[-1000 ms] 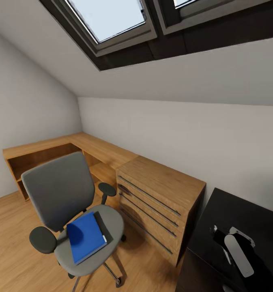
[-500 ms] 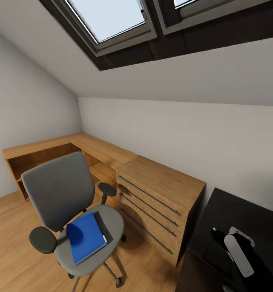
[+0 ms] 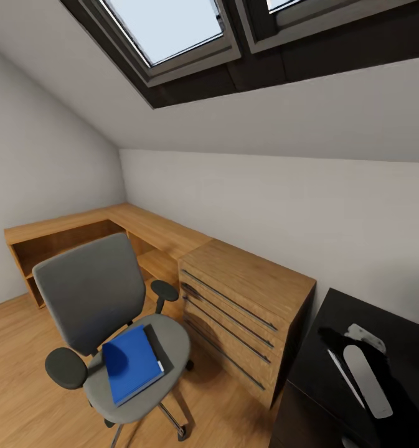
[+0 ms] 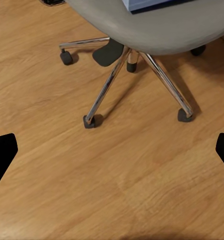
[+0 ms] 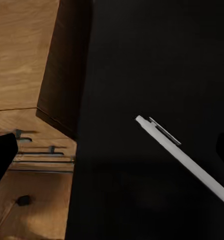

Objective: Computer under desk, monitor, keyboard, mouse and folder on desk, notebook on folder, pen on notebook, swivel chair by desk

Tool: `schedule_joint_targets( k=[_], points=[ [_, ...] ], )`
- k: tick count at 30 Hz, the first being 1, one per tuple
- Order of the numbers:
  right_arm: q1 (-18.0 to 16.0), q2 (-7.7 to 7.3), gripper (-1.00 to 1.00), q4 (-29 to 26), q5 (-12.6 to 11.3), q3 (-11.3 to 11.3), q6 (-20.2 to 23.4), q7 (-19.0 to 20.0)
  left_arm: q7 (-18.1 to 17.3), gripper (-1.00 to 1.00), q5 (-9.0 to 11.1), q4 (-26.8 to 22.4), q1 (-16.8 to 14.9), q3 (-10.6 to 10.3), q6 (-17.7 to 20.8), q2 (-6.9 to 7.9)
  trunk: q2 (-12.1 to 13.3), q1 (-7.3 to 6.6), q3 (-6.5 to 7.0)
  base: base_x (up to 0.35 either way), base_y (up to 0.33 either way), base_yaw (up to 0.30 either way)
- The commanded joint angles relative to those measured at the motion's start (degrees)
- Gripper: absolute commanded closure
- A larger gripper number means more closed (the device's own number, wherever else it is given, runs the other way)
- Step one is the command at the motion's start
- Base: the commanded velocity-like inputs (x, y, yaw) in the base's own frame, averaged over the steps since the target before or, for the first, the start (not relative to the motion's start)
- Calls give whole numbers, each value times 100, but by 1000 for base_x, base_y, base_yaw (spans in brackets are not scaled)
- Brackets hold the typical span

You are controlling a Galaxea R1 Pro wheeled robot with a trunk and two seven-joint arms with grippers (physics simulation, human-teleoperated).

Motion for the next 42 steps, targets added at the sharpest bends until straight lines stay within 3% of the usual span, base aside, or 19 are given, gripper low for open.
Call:
schedule_joint_targets(
  k=[1,4,9,12,13,18,24,26,35,37,39,42],
  points=[
    [4,31,-100,-120,-46,1,18,-51,15,-100,-33,-3,0,8,-10,-4,-4,1,-6,0,0,8],
    [36,164,-100,-371,-40,4,15,-97,15,-100,-30,1,0,12,-10,-4,-4,1,-6,0,0,68],
    [128,518,-100,-589,148,115,11,-173,15,-100,-28,9,0,14,-10,-4,-4,1,-6,0,0,208],
    [160,690,-100,-625,406,294,7,-191,15,-100,-28,10,0,15,-10,-4,-4,1,-6,0,0,255],
    [187,806,-100,-631,624,441,3,-197,15,-100,-28,10,0,15,-10,-4,-4,1,-6,0,0,271],
    [263,1105,-100,-608,1142,758,-49,-202,15,-100,-28,14,0,15,-10,-4,-4,1,-6,0,0,278],
    [349,1418,-100,-473,1561,1058,-297,-203,15,-100,-27,18,0,15,-10,-4,-4,1,-6,0,0,284],
    [414,1528,-100,-281,1801,1412,-573,-209,16,-100,-27,19,0,15,-10,-4,-4,1,-6,0,0,285],
    [442,1578,-100,103,1985,2092,-1305,-403,20,-100,-27,20,0,19,-10,-4,-4,1,-6,0,0,286],
    [444,1581,-100,211,2002,2327,-1582,-565,21,-100,-27,24,0,22,-7,-4,-4,1,-6,0,0,286],
    [446,1584,-100,383,2015,2749,-2045,-875,23,-100,-27,56,0,21,-3,2,-4,1,-6,0,0,286],
    [446,1585,-100,489,2025,3016,-2293,-1033,23,-100,-27,126,0,20,-4,8,-4,1,-6,0,0,286]
  ],
)
